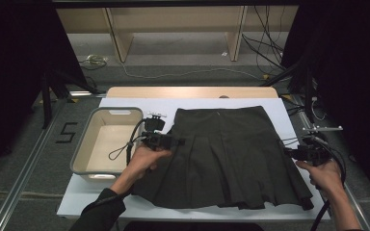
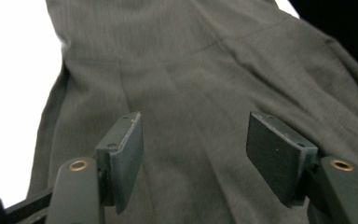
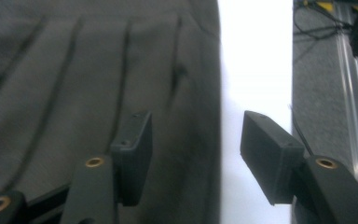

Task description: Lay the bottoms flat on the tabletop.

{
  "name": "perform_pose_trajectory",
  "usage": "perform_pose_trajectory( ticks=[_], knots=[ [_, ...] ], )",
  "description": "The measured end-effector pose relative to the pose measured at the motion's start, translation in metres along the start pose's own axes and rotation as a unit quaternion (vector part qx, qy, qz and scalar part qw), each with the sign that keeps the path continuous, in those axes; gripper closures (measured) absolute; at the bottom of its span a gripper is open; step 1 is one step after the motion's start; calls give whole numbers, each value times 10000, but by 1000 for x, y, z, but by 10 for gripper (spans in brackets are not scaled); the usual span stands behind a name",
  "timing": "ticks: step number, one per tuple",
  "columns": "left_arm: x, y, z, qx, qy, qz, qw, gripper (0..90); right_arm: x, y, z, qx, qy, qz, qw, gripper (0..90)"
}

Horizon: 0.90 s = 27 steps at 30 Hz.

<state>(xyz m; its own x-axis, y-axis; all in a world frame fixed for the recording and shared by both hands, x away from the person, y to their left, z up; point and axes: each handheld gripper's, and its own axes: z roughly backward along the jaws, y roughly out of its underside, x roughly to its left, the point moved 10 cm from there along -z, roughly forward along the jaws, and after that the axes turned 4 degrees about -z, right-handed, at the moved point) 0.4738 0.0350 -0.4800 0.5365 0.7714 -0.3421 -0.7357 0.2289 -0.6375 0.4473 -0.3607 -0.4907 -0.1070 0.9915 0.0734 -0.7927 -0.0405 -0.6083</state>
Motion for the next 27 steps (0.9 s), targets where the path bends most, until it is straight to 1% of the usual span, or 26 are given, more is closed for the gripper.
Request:
perform_pose_trajectory(
  ticks=[1,3,4,5,8,9,10,11,13,15,17,18,19,20,21,23,24,25,27],
  knots=[
    [2,5,-1,63,-44,-53,10000,352,-2,5,0,55,23,1,10000,474],
    [4,15,-3,146,-32,-15,9999,348,-5,15,-3,212,80,46,9997,481],
    [5,19,-4,213,-44,-51,9998,346,-6,21,-4,294,69,7,9995,486],
    [6,23,-4,263,-74,-66,9996,340,-6,27,-6,381,15,-15,9993,485],
    [7,33,-5,354,-75,-59,9993,333,-4,45,-13,688,-224,-192,9972,476],
    [7,36,-5,390,-85,-75,9992,329,-2,50,-16,779,-280,-225,9963,468],
    [6,38,-5,411,-91,-92,9991,325,0,55,-18,845,-331,-206,9957,458],
    [6,40,-4,411,-98,-99,9991,322,2,58,-19,885,-345,-177,9953,451],
    [5,45,-3,461,-102,-146,9988,317,4,61,-18,913,-374,-195,9949,442],
    [5,49,-1,481,-131,-169,9986,313,4,63,-18,944,-344,-246,9946,442],
    [5,54,0,531,-143,-205,9983,311,3,68,-20,1010,-356,-332,9937,442],
    [5,55,1,523,-151,-188,9983,311,3,68,-20,981,-375,-378,9938,448],
    [5,57,1,543,-137,-200,9982,311,4,69,-19,984,-406,-385,9936,476],
    [5,59,1,554,-139,-203,9982,311,5,69,-19,965,-452,-380,9936,524],
    [4,61,2,578,-132,-227,9980,310,8,69,-18,963,-464,-317,9938,582],
    [3,63,2,581,-124,-239,9980,310,14,69,-17,940,-435,-96,9946,719],
    [2,64,3,612,-115,-262,9977,310,16,70,-16,954,-419,-45,9945,784],
    [2,65,3,617,-125,-281,9976,310,17,70,-16,962,-366,45,9947,824],
    [1,66,4,597,-124,-275,9978,310,16,69,-15,959,-256,158,9949,852]
  ],
)
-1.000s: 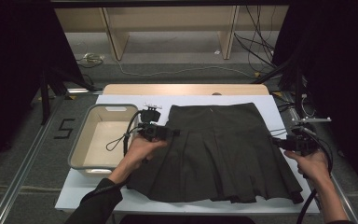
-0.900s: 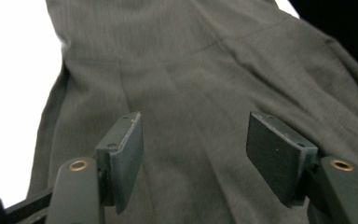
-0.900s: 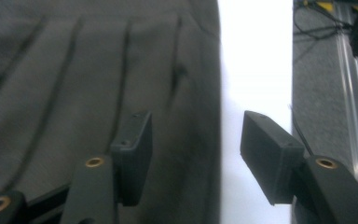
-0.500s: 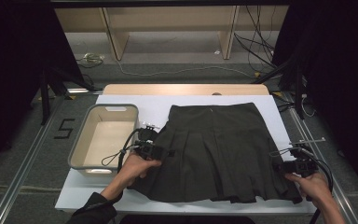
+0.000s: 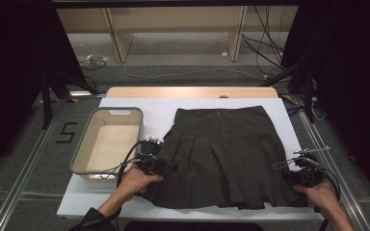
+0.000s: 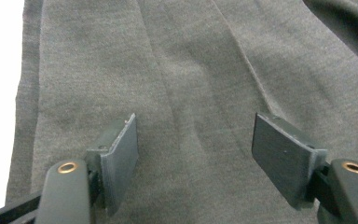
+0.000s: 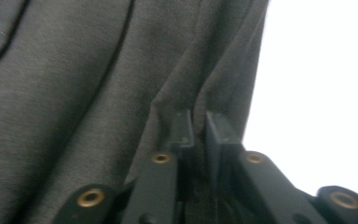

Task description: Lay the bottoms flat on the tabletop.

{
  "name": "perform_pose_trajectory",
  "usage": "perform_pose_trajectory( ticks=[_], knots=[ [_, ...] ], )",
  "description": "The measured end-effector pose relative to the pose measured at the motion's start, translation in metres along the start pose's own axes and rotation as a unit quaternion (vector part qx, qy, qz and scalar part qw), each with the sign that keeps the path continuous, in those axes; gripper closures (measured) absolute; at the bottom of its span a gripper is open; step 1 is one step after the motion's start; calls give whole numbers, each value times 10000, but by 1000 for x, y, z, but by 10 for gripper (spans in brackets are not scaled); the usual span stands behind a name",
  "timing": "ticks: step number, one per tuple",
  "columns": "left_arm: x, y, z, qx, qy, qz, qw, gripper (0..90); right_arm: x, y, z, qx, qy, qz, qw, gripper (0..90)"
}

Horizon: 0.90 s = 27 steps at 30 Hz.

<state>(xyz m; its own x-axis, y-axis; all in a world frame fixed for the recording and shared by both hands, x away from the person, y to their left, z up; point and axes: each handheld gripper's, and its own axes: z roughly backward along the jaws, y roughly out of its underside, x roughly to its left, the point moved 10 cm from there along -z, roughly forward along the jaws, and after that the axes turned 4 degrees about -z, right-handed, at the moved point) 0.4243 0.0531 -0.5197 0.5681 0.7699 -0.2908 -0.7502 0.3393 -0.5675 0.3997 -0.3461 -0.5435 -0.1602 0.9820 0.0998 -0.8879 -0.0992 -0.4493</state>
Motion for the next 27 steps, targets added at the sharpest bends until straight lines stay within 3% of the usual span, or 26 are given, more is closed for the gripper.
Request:
perform_pose_trajectory(
  ticks=[2,5,10,12,14,16,17,19,21,24,27],
  knots=[
    [-1,1,2,-16,15,-9,10000,310,-7,-2,4,-55,169,30,9998,856],
    [0,3,6,-8,19,-26,10000,310,-25,-4,9,-155,656,140,9976,857],
    [2,4,10,-54,4,4,10000,311,-54,-15,9,-336,950,8,9949,857],
    [2,5,11,-60,0,-7,10000,311,-59,-17,8,-347,879,-126,9954,857],
    [2,6,12,-61,11,-5,10000,311,-58,-16,7,-339,911,-68,9952,849],
    [2,7,12,-50,10,-25,10000,311,-57,-17,7,-386,972,-28,9945,769],
    [2,7,12,-52,16,-25,10000,311,-57,-18,9,-431,1000,-79,9940,653],
    [1,7,12,-43,20,-32,10000,311,-54,-24,20,-639,888,-230,9937,485],
    [0,7,12,-59,28,-14,10000,311,-44,-31,33,-957,658,-328,9927,410],
    [-2,8,12,-38,52,-55,10000,308,-22,-33,48,-1163,231,-377,9922,379],
    [-4,9,13,-37,63,-65,10000,306,4,-31,48,-1113,-148,-320,9932,361]
  ],
)
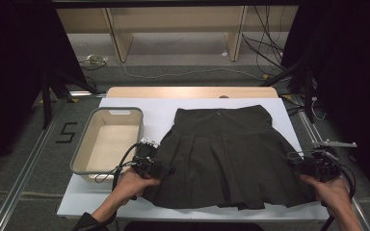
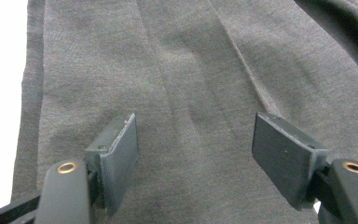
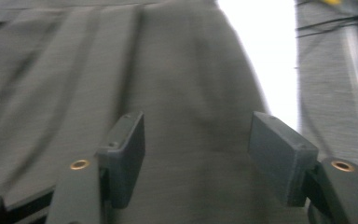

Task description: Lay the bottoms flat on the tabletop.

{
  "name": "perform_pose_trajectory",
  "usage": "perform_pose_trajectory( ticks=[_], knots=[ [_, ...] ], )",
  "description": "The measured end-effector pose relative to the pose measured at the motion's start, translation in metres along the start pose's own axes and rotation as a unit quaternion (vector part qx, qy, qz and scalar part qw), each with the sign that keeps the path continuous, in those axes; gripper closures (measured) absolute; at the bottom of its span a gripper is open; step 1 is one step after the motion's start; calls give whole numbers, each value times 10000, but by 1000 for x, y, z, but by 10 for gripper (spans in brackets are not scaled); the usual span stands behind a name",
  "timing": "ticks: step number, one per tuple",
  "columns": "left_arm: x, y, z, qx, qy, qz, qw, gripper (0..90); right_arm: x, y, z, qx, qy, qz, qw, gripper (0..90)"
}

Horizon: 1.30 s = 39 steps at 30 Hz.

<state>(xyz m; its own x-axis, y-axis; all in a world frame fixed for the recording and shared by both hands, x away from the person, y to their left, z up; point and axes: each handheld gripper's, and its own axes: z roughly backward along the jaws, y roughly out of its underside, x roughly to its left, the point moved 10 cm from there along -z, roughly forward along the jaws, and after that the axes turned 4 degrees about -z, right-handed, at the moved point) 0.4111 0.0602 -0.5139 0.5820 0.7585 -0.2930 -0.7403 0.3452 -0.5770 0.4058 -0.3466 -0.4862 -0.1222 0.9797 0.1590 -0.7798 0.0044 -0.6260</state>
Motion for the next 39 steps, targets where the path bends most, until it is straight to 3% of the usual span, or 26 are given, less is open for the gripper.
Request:
perform_pose_trajectory(
  ticks=[8,15,20,21,23,25,28,33,36,39],
  knots=[
    [0,8,0,104,-14,-4,9999,305,68,20,-15,319,-585,469,9967,379],
    [-1,15,-3,227,-61,-78,9997,305,99,36,-21,542,-814,735,9925,426],
    [2,23,-11,478,-128,-134,9987,311,101,52,-39,994,-690,892,9886,449],
    [3,26,-13,550,-159,-124,9983,319,102,56,-43,1111,-673,932,9871,489],
    [5,30,-16,664,-176,-121,9976,352,103,62,-48,1267,-674,1085,9837,662],
    [5,35,-20,812,-182,-154,9964,394,103,64,-49,1284,-635,1197,9824,776],
    [8,39,-24,891,-255,-230,9954,547,101,61,-45,1222,-578,1302,9822,858],
    [10,41,-24,919,-350,-278,9948,805,85,54,-38,1047,-333,1366,9845,874],
    [-4,37,-22,781,74,-52,9969,873,69,48,-36,938,-2,1416,9855,874],
    [-25,31,-20,624,446,-54,9970,876,62,45,-36,869,-15,1300,9877,872]
  ],
)
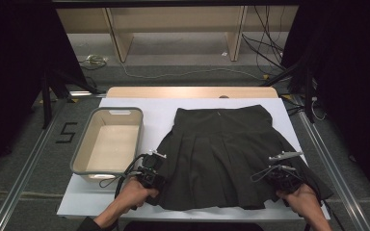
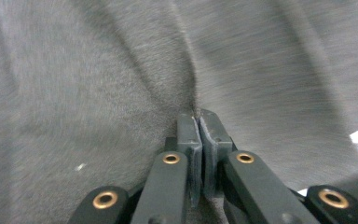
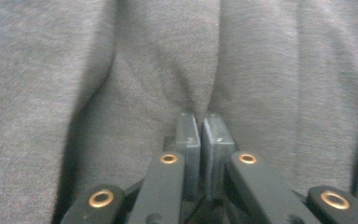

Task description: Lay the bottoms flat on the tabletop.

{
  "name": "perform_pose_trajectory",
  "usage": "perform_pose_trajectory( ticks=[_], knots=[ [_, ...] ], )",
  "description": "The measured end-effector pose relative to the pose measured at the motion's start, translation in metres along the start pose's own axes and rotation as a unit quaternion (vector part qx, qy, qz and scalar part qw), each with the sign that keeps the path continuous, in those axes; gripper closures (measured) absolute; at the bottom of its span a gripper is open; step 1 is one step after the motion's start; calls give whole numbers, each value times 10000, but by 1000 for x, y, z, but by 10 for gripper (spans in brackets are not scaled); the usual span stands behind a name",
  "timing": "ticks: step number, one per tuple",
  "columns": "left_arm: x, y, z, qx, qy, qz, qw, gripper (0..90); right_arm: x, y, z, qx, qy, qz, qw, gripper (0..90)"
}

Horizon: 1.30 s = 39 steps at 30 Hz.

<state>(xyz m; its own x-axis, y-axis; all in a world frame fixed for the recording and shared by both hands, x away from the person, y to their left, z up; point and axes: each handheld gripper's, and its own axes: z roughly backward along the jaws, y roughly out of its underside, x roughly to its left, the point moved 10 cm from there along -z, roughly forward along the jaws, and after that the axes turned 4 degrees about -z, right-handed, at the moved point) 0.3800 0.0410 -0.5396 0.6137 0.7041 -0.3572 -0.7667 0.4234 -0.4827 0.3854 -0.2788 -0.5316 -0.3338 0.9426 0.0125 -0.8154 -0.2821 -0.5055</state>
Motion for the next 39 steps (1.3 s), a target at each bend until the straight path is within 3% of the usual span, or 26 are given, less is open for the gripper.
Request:
perform_pose_trajectory(
  ticks=[2,4,6,9,12,15,18,22,25,28,34,39],
  knots=[
    [-8,-3,-1,-50,121,6,9999,876,1,1,-2,38,-30,28,10000,869],
    [-7,-3,-3,-6,23,-64,10000,865,6,3,-4,127,-83,96,9998,852],
    [-2,-2,-2,-10,-45,-41,10000,809,9,2,-3,117,-109,72,9998,768],
    [1,-5,5,-157,-15,-61,9999,747,12,-7,7,-188,-202,-62,9996,649],
    [1,-9,15,-317,-44,-90,9994,622,18,-22,18,-601,-399,-216,9972,550],
    [5,-13,24,-463,-263,-96,9985,478,31,-33,25,-830,-693,-320,9936,497],
    [9,-13,29,-512,-363,-46,9980,413,47,-43,27,-938,-866,-258,9915,454],
    [17,-8,33,-476,-613,-91,9969,369,71,-52,22,-912,-1109,-177,9895,415],
    [19,-4,34,-454,-647,-32,9969,354,87,-53,13,-751,-1163,0,9904,410],
    [19,2,31,-330,-676,-67,9971,340,99,-50,2,-539,-1113,168,9922,425],
    [19,10,23,-86,-731,-95,9972,327,103,-34,-32,68,-618,567,9965,678],
    [22,12,21,-10,-749,-110,9971,325,99,-33,-35,104,-514,677,9963,852]
  ],
)
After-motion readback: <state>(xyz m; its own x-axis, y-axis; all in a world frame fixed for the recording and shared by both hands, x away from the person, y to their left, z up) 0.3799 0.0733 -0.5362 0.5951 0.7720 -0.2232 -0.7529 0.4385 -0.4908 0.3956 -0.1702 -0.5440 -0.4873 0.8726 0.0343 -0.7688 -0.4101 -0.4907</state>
